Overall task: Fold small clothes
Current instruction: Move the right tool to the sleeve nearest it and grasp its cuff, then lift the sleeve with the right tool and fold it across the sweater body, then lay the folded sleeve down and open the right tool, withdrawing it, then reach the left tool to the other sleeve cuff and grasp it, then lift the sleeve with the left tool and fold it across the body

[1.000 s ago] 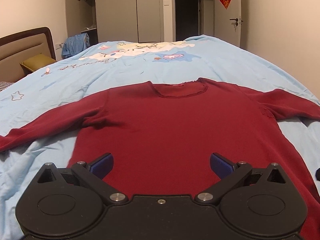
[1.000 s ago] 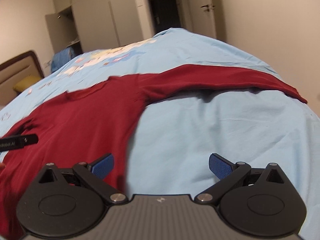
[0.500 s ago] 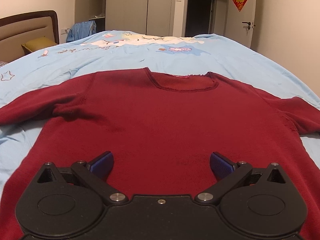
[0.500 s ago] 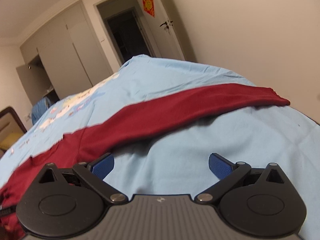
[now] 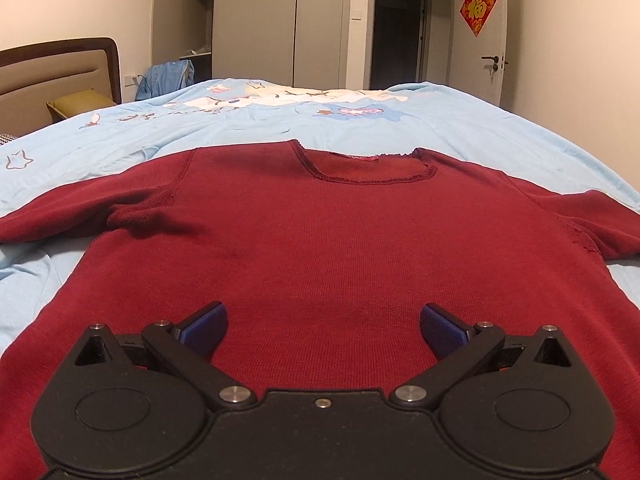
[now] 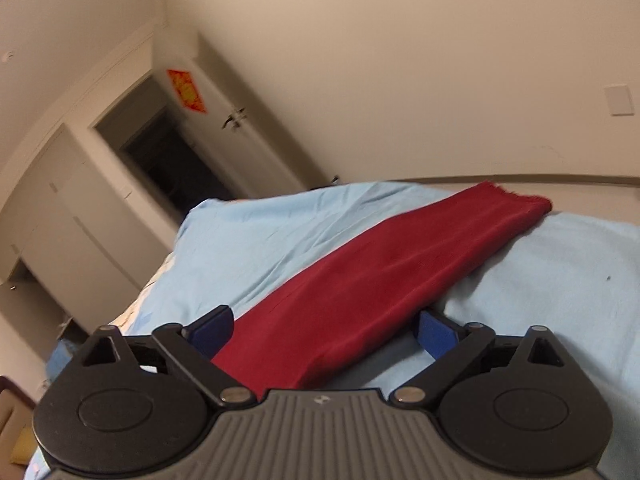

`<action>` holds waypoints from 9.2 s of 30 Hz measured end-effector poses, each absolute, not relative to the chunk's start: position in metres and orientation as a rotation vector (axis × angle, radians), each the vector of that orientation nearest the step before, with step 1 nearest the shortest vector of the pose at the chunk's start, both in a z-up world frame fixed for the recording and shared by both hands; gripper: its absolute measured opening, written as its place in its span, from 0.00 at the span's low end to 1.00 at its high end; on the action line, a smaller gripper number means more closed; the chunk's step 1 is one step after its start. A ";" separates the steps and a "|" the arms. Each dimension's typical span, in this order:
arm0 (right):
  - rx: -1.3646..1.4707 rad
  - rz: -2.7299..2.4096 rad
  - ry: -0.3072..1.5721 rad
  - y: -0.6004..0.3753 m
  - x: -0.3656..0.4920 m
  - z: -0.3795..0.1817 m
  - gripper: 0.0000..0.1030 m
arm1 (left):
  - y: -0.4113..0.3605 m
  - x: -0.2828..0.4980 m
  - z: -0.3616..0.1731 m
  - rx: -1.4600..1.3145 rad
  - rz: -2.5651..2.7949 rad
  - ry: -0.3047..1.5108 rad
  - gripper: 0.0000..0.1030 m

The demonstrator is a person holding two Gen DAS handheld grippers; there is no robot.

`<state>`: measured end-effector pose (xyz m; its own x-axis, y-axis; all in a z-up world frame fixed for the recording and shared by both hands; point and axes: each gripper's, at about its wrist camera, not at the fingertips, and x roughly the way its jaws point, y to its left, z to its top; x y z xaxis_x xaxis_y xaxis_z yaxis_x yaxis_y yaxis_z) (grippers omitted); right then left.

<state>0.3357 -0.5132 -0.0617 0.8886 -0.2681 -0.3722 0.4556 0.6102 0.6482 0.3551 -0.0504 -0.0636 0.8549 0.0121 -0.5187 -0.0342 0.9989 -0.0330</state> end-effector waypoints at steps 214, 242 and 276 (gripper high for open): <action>0.023 0.293 0.448 -0.160 0.356 -0.010 1.00 | 0.122 0.330 -0.009 -0.404 0.134 0.470 0.99; -0.102 0.374 0.490 -0.109 0.348 -0.065 1.00 | 0.343 0.310 -0.007 -0.659 0.619 0.395 0.91; -0.071 0.383 0.472 -0.113 0.347 -0.064 1.00 | 0.276 0.322 0.076 -0.295 0.511 0.129 0.05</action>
<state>0.3473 -0.1126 -0.0643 0.8207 0.3438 -0.4564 -0.3761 0.9263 0.0215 0.3223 0.2762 0.0761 0.8653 0.4619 -0.1945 -0.4989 0.8312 -0.2454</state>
